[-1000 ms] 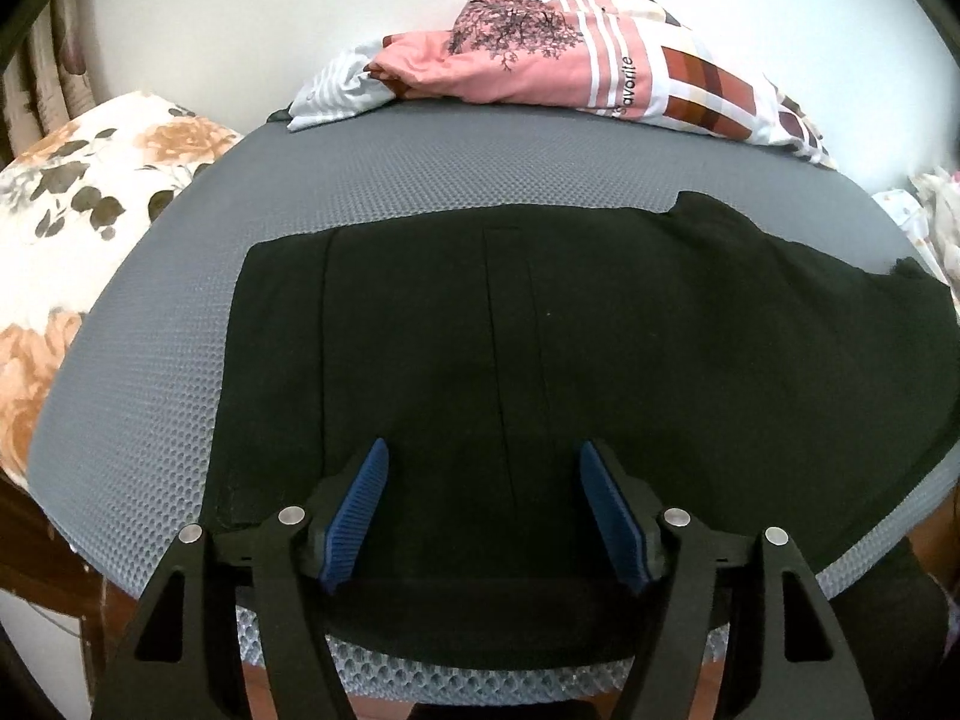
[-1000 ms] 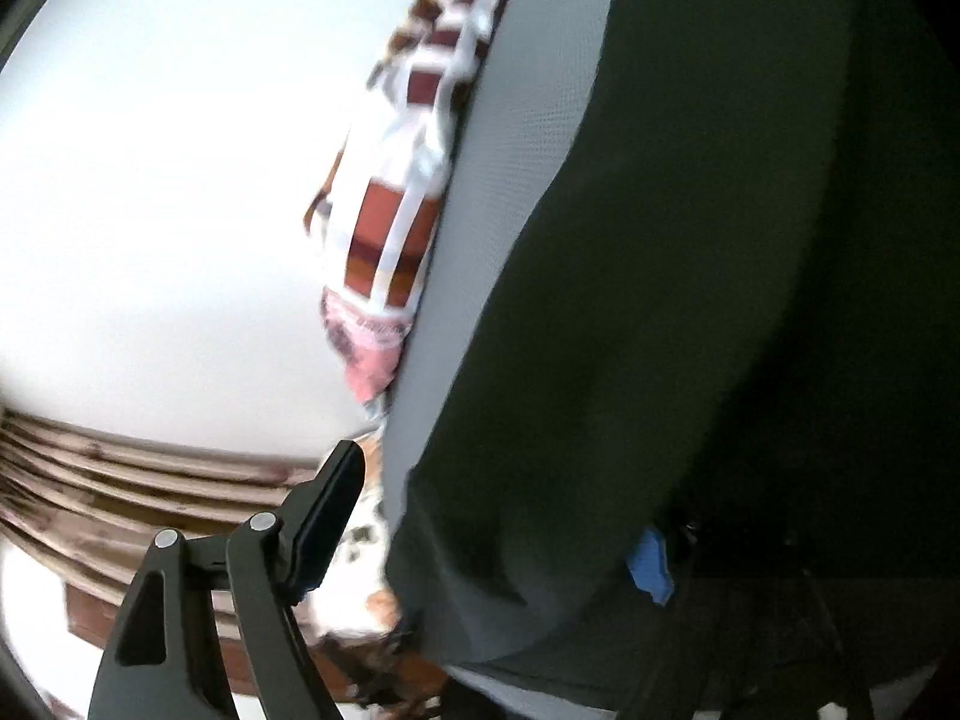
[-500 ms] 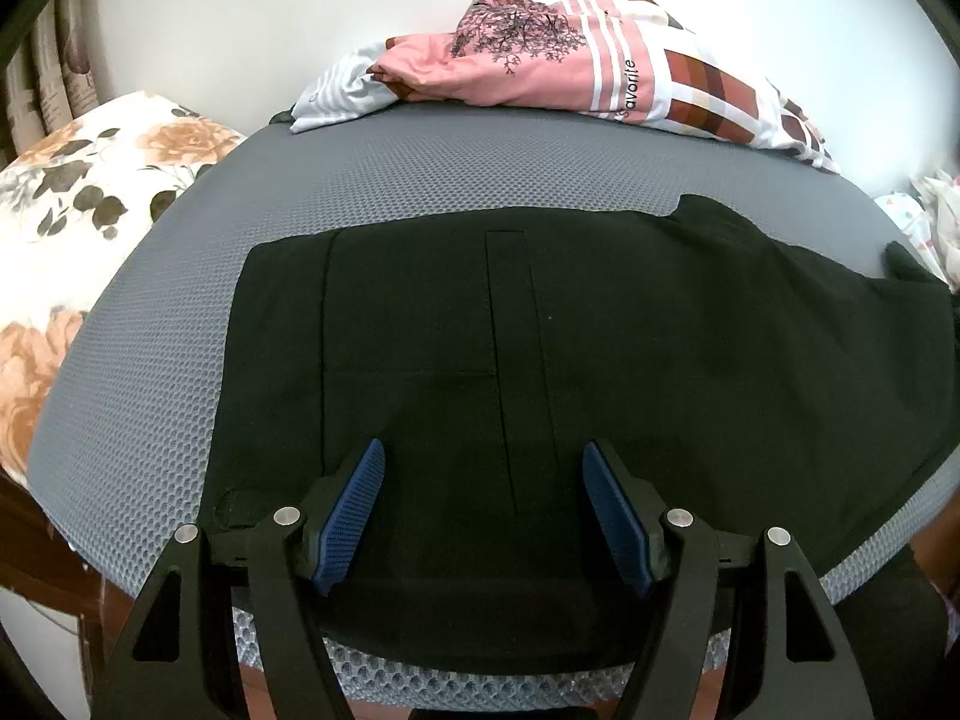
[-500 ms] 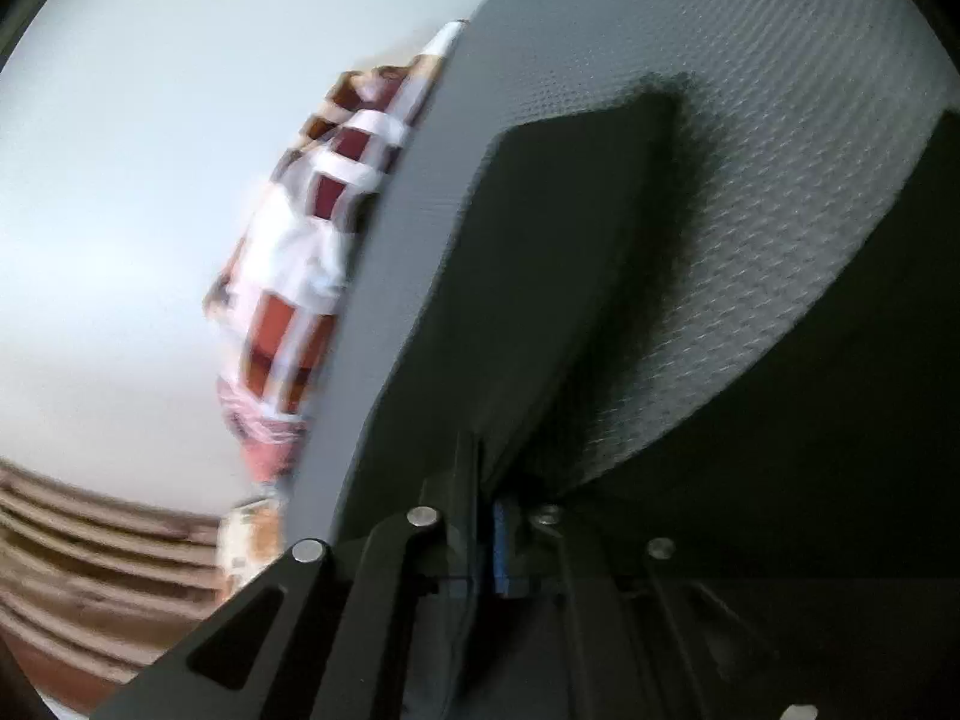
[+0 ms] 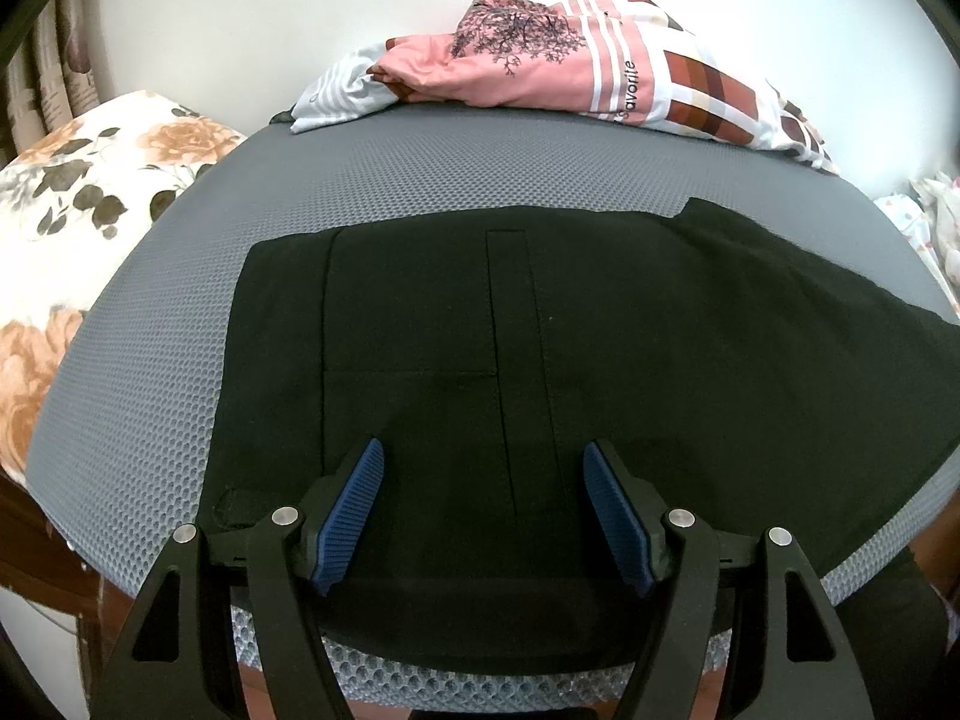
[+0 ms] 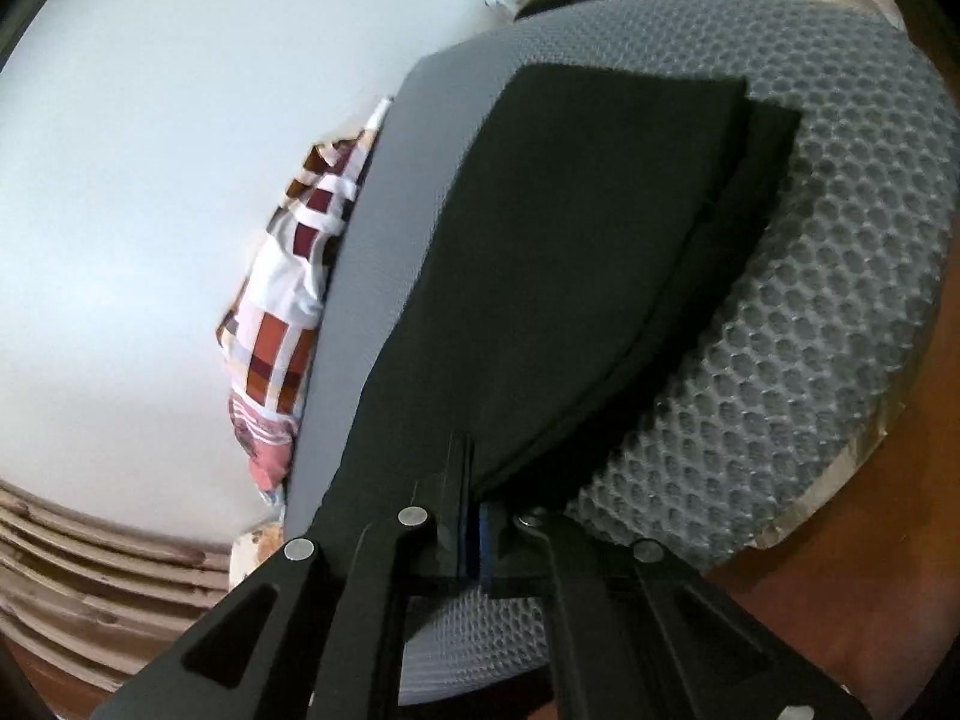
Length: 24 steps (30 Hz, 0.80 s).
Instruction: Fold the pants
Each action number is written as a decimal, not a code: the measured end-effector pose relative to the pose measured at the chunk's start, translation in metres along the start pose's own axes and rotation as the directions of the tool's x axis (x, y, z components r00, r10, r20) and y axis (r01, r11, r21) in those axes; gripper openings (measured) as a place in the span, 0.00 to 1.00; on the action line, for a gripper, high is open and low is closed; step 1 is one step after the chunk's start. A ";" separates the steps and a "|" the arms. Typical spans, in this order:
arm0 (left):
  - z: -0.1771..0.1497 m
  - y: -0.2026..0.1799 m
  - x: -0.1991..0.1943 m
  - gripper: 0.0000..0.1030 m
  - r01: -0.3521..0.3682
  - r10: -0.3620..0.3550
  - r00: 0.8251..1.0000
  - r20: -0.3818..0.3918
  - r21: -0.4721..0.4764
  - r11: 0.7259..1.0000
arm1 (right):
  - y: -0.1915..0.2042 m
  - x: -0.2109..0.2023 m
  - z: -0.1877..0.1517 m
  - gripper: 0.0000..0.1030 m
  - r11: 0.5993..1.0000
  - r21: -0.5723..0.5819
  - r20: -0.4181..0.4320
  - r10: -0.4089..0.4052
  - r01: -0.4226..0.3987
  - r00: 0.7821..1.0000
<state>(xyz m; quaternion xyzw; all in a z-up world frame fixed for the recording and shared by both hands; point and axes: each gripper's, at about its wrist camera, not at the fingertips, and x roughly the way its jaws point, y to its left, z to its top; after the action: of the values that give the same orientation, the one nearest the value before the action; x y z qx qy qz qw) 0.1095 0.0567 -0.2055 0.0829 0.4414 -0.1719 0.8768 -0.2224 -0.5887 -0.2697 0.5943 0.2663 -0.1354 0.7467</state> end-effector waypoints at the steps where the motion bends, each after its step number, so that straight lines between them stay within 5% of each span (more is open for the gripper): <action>1: 0.000 0.000 0.000 0.68 0.001 -0.001 1.000 0.000 0.000 1.000 | 0.001 0.000 0.000 0.03 1.000 -0.004 0.000 0.004 -0.004 1.000; 6: 0.000 0.001 0.000 0.68 0.000 0.000 1.000 0.000 0.002 1.000 | -0.020 -0.010 0.010 0.07 0.977 0.149 0.042 0.146 -0.151 0.988; 10: 0.000 0.001 0.000 0.69 0.002 -0.002 1.000 0.000 0.002 1.000 | -0.033 -0.029 0.022 0.10 0.977 0.169 0.104 0.115 -0.132 0.988; 16: 0.000 0.001 0.000 0.69 0.002 -0.002 1.000 0.000 0.001 1.000 | -0.022 -0.042 0.026 0.03 0.998 0.060 0.105 -0.023 0.017 0.994; 21: 0.000 0.000 0.001 0.69 0.001 -0.001 1.000 0.001 -0.002 1.000 | -0.042 -0.039 0.035 0.02 0.992 0.114 0.059 0.052 -0.058 0.997; 24: 0.000 0.000 0.001 0.69 0.001 -0.001 1.000 0.001 -0.005 1.000 | -0.039 -0.053 0.032 0.14 0.991 0.107 0.109 0.069 -0.081 0.992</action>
<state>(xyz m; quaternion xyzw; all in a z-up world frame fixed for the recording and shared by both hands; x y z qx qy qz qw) 0.1099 0.0564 -0.2063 0.0806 0.4414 -0.1712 0.8771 -0.2788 -0.6352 -0.2669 0.6366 0.1962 -0.1530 0.7299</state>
